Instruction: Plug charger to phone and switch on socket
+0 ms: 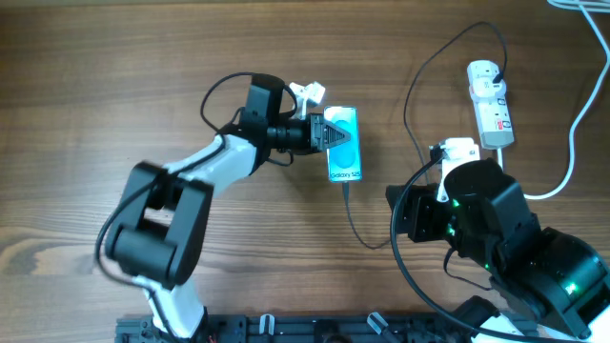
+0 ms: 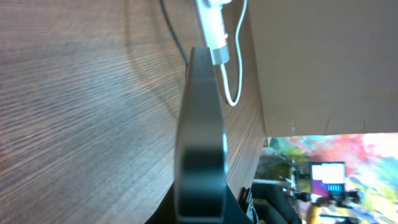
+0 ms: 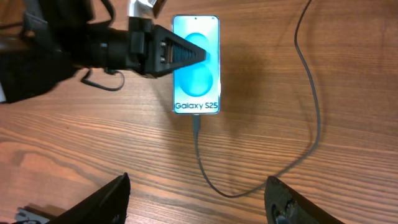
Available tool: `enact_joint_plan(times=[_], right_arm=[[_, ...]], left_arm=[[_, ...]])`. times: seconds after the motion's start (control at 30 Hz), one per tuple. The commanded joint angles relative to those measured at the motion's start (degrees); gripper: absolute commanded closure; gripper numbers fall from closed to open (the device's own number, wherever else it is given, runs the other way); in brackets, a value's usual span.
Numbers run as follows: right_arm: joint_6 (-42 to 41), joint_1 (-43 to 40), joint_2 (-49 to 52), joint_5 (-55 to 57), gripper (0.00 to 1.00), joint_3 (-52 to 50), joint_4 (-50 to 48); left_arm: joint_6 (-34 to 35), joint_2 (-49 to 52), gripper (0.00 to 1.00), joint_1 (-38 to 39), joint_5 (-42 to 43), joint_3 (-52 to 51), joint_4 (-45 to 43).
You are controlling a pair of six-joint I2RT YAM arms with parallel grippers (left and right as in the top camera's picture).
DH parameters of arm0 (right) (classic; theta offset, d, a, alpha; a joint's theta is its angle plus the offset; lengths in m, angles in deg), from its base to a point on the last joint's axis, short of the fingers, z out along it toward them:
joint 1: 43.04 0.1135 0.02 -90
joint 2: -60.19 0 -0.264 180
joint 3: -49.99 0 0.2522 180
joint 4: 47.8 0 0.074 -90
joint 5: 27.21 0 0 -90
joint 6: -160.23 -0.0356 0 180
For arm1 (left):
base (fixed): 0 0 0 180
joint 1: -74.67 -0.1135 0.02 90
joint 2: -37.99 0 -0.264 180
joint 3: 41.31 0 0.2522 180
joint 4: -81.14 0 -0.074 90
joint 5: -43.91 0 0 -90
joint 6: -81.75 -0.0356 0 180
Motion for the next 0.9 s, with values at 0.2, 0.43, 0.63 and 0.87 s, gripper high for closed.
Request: enact_joint_plan(times=[0.2, 0.43, 0.63, 0.87], right_arm=[[-1.27, -0.15, 2.67, 2.14, 0.28, 0.74, -0.13], [-1.18, -0.15, 6.95, 2.10, 0.17, 0.74, 0.11], [-1.03, -0.15, 7.80, 1.97, 0.01, 0.74, 2.80], [-1.07, -0.15, 7.87, 1.97, 0.00, 0.72, 2.82]], left_arm=[[2.82, 12.13, 0.96, -1.05, 3.54, 0.52, -7.54], [-1.70, 12.94, 0.96, -0.44, -2.97, 0.52, -1.09], [-1.73, 17.68, 0.96, 0.44, -3.69, 0.52, -1.29], [-3.17, 18.56, 0.91, 0.94, -6.01, 0.52, -0.35]])
